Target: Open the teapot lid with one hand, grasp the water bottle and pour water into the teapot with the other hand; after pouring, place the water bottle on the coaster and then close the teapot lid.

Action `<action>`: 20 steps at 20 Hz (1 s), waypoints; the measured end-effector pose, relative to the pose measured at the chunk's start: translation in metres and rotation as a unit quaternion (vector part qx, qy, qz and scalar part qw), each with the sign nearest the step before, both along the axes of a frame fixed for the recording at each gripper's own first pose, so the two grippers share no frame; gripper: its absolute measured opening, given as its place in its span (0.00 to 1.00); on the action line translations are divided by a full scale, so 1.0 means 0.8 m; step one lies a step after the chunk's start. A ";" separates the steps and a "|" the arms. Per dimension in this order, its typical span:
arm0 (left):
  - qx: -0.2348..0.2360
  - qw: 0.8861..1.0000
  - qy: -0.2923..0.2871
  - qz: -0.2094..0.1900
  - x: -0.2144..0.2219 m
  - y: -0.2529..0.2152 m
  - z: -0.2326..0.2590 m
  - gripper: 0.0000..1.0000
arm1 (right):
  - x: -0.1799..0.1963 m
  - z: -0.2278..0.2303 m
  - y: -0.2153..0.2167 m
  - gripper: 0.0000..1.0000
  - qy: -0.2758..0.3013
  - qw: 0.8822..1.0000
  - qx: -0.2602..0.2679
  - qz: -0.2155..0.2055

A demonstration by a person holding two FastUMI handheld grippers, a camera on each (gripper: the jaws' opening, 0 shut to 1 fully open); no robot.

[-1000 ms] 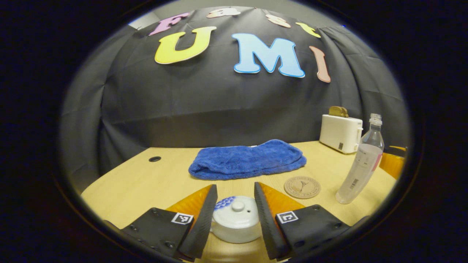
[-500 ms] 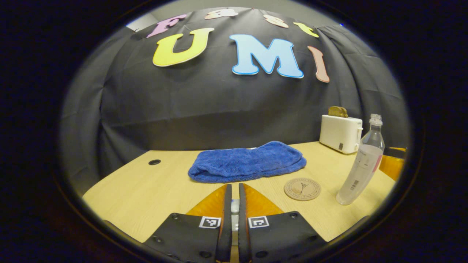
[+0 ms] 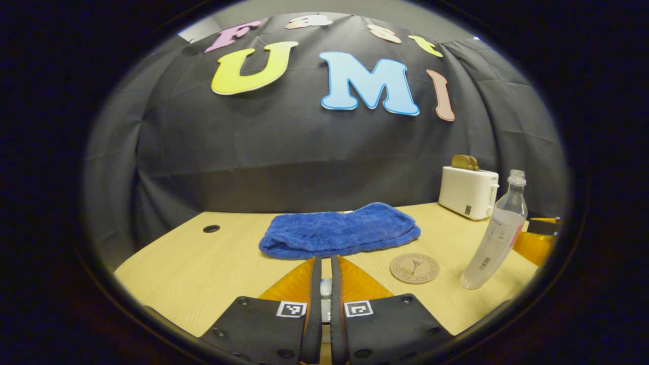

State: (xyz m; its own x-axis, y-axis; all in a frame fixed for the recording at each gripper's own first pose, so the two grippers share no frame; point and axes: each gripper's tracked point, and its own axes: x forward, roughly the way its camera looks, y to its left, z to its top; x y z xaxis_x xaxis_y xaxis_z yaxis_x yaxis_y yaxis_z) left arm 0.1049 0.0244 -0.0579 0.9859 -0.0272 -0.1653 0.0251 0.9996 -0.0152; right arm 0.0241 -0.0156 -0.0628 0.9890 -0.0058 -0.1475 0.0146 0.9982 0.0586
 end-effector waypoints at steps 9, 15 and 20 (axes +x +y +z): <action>-0.014 1.000 -0.029 0.000 -0.022 0.024 0.043 0.13 | 0.012 -0.018 0.011 0.97 0.022 1.000 -0.001 0.012; -0.003 0.999 -0.028 0.028 -0.045 0.072 0.046 0.14 | 0.029 -0.028 0.015 0.97 0.038 0.999 -0.013 0.017; -0.007 0.999 -0.021 0.041 -0.059 0.100 0.033 0.14 | 0.048 -0.042 0.014 0.96 0.055 0.998 -0.035 0.013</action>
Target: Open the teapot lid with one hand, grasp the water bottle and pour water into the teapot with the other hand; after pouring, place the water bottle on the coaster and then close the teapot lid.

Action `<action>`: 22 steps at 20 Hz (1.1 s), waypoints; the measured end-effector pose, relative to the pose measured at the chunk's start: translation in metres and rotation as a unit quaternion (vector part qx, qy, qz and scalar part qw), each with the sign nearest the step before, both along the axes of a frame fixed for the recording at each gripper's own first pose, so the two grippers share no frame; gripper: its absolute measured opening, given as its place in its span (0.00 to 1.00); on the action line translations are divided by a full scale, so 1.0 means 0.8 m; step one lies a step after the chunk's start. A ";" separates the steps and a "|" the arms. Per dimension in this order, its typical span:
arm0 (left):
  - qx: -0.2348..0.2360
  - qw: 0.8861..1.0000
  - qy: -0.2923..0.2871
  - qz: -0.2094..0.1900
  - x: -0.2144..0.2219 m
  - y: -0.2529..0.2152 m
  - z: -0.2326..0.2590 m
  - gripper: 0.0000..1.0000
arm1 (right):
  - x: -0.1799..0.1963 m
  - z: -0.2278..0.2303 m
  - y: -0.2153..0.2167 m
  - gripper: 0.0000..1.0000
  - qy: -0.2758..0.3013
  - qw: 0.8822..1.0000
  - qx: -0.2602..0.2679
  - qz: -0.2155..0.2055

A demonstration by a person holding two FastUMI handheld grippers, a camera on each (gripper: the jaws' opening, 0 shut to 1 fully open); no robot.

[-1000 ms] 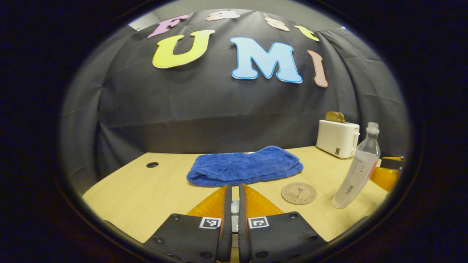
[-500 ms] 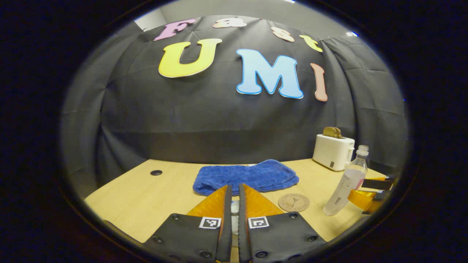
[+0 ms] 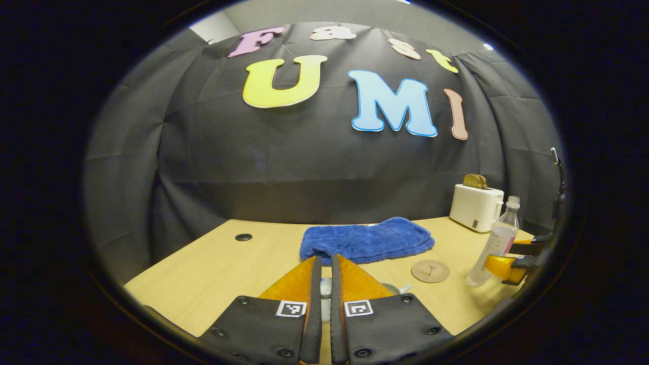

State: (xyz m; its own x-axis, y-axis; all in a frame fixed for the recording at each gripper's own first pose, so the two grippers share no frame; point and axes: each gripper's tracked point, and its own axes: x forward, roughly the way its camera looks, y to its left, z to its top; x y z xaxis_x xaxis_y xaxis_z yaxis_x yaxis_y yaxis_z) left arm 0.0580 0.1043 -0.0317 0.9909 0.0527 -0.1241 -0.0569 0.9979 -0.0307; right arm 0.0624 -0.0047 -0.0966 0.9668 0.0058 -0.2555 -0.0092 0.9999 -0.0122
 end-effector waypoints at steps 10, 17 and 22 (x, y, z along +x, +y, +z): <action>-0.021 1.000 0.012 0.007 -0.008 0.025 -0.024 0.14 | 0.009 0.007 0.004 0.77 -0.007 0.996 -0.088 -0.003; -0.027 0.999 0.017 0.008 -0.016 0.040 -0.035 0.14 | 0.030 0.052 0.027 0.77 -0.047 0.958 -0.284 0.014; -0.034 0.999 0.021 0.014 -0.024 0.057 -0.044 0.14 | 0.049 0.072 0.058 0.77 -0.071 0.919 -0.386 0.038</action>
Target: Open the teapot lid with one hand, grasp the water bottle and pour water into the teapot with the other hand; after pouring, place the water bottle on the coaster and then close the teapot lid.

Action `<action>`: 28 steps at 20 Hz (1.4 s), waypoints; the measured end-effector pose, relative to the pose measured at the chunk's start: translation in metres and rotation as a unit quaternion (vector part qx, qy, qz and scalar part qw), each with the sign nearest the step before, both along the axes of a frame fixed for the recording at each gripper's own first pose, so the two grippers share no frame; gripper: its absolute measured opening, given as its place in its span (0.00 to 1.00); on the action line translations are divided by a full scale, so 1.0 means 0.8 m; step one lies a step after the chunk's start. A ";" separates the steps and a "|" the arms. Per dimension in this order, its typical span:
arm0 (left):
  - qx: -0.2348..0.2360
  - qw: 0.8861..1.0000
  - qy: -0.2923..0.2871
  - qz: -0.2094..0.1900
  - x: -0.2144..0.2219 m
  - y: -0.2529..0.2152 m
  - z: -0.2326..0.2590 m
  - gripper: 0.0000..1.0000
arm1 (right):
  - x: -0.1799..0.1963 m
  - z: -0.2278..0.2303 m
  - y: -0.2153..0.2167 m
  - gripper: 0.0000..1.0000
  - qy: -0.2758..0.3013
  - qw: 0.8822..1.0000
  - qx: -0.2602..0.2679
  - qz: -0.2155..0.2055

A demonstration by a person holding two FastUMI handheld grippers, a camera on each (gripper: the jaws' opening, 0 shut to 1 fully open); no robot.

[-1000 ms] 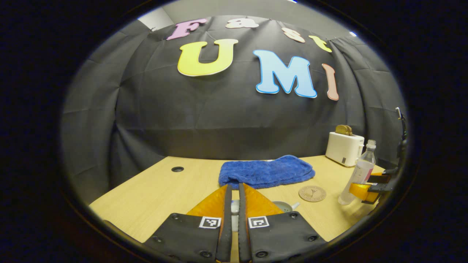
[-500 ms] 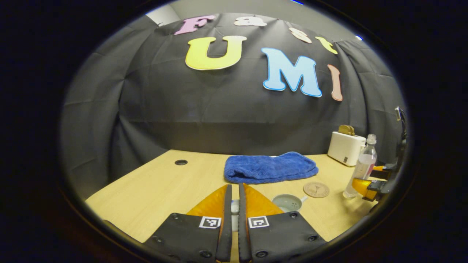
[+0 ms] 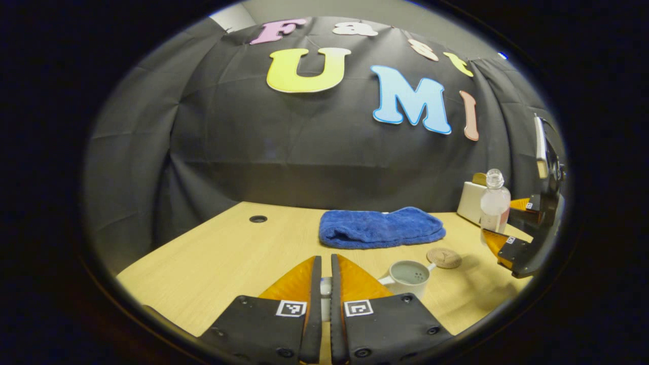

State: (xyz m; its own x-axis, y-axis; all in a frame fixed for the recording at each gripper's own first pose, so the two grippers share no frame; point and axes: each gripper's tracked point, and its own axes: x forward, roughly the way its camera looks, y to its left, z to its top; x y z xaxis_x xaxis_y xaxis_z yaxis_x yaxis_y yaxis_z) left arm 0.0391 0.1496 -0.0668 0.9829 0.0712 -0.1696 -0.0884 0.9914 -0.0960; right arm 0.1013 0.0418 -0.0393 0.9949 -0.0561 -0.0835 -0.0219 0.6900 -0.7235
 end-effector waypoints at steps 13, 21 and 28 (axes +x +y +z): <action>-0.009 1.000 0.015 0.014 -0.010 0.031 -0.024 0.13 | 0.025 -0.001 0.058 0.77 -0.026 0.973 -0.226 0.046; -0.012 1.000 0.018 0.013 -0.012 0.031 -0.028 0.13 | 0.027 -0.013 0.077 0.77 -0.056 0.934 -0.348 0.068; -0.012 1.000 0.022 0.015 -0.011 0.033 -0.032 0.14 | 0.028 -0.007 0.087 0.77 -0.080 0.901 -0.418 0.084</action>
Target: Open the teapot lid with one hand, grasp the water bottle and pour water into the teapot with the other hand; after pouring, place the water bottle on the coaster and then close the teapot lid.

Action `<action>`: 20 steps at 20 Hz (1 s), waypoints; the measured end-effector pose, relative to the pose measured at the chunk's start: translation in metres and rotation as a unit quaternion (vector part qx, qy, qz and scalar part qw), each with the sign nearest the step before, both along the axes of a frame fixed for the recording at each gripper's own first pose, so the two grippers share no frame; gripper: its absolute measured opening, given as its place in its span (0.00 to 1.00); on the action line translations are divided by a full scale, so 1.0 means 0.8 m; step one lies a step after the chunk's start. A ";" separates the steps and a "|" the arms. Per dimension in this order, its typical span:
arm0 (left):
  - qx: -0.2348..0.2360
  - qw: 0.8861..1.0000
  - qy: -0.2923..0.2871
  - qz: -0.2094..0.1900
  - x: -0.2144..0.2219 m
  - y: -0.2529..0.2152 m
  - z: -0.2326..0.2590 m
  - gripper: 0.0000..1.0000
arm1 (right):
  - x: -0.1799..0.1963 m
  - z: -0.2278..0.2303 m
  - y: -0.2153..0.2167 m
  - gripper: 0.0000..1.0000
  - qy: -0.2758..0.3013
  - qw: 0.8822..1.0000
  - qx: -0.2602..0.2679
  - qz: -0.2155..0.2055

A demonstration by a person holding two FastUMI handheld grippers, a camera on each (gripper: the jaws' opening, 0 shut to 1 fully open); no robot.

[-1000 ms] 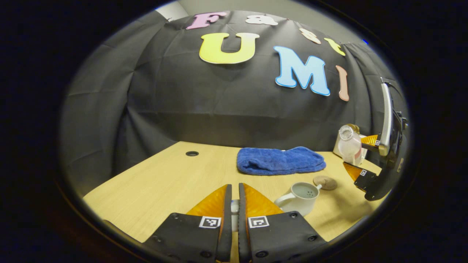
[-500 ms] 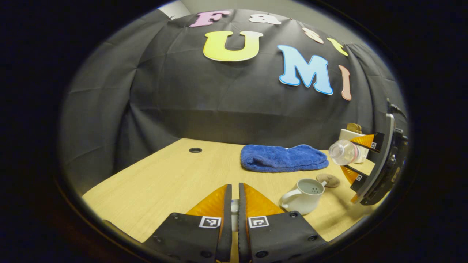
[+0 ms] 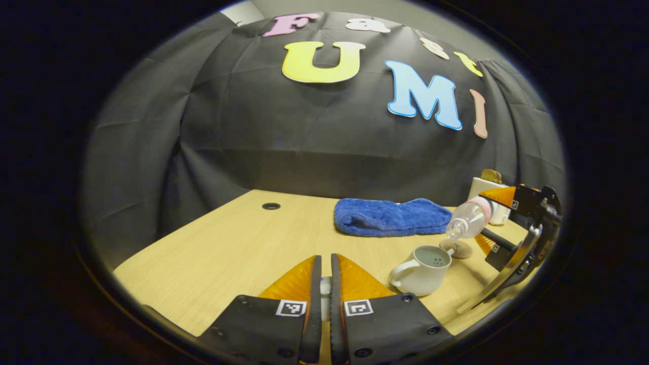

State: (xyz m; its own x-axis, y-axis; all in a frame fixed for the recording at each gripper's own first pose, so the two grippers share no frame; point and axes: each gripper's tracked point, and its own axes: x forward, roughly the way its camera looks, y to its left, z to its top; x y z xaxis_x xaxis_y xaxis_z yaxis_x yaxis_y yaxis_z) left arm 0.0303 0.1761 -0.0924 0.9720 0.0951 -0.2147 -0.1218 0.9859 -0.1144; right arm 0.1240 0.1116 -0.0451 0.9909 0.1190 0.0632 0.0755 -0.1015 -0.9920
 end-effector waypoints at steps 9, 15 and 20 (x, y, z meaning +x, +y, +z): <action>0.001 1.000 0.004 -0.002 0.000 0.000 -0.003 0.14 | 0.004 0.015 0.008 0.77 -0.035 0.997 -0.063 0.019; 0.001 1.000 0.009 -0.004 0.001 -0.003 -0.008 0.14 | 0.008 0.024 0.012 0.76 -0.051 0.995 -0.087 0.025; 0.002 1.000 0.011 -0.005 0.002 -0.003 -0.009 0.14 | 0.007 0.029 0.019 0.76 -0.058 0.993 -0.101 0.031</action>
